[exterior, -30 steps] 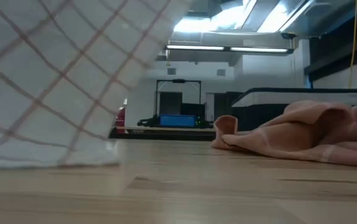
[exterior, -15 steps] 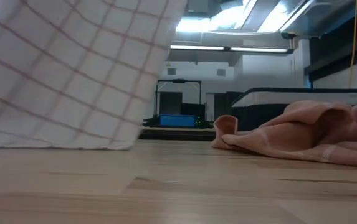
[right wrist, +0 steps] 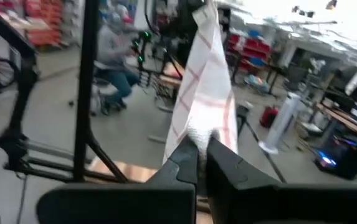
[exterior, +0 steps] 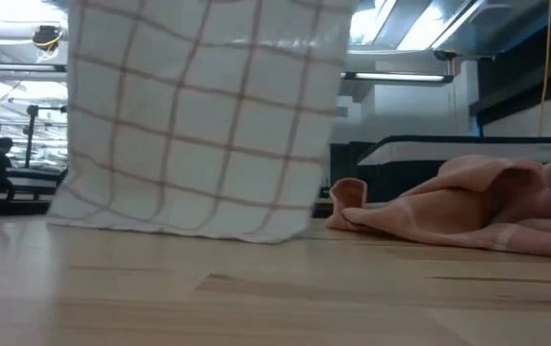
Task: Fold towel
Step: Fold the brown striped towel on the table
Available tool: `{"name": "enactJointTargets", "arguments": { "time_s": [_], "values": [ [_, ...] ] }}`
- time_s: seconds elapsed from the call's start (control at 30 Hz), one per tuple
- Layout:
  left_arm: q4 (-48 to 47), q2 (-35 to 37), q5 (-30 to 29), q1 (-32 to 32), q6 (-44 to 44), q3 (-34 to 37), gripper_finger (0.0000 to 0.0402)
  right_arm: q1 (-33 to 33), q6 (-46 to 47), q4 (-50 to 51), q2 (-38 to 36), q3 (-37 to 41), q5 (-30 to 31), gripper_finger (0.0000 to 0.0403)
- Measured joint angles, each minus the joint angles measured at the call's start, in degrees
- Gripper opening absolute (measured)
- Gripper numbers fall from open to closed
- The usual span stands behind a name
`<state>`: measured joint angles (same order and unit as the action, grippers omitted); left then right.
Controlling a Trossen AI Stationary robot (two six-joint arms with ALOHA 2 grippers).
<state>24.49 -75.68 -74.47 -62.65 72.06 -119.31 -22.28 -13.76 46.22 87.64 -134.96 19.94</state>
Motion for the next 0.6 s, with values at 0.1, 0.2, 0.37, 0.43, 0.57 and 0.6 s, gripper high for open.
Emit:
{"name": "enactJointTargets", "arguments": {
  "time_s": [0.1, 0.2, 0.37, 0.43, 0.57, 0.6],
  "values": [
    [0.1, -0.5, -0.4, 0.0, 0.1, 0.0, 0.0000, -2.0, 0.0, -2.8, -0.1, 0.0, 0.2, 0.0014],
    [0.1, -0.6, -0.5, 0.0, 0.1, 0.0, 0.0000, -3.3, -0.7, -6.6, -0.1, 0.0, 0.4, 0.0014],
    [0.0, 0.5, -1.0, -2.2, 0.6, 0.0, 0.0000, -4.9, -1.8, -9.8, -0.7, 0.0, 1.8, 0.0014],
    [-1.8, 1.1, -1.0, -3.2, 1.2, 0.0, 0.0000, -5.6, -1.7, -9.4, -0.9, 0.0, 3.0, 0.0014],
    [-9.0, 2.4, -1.5, -3.8, 0.5, 0.0, 0.0000, -7.2, -1.7, -8.0, -0.7, 0.0, 4.6, 0.0014],
    [-10.3, 2.7, -1.7, -3.8, 0.0, 0.0, 0.0000, -7.4, -1.7, -7.7, -0.6, 0.0, 4.9, 0.0014]
  ]
}}
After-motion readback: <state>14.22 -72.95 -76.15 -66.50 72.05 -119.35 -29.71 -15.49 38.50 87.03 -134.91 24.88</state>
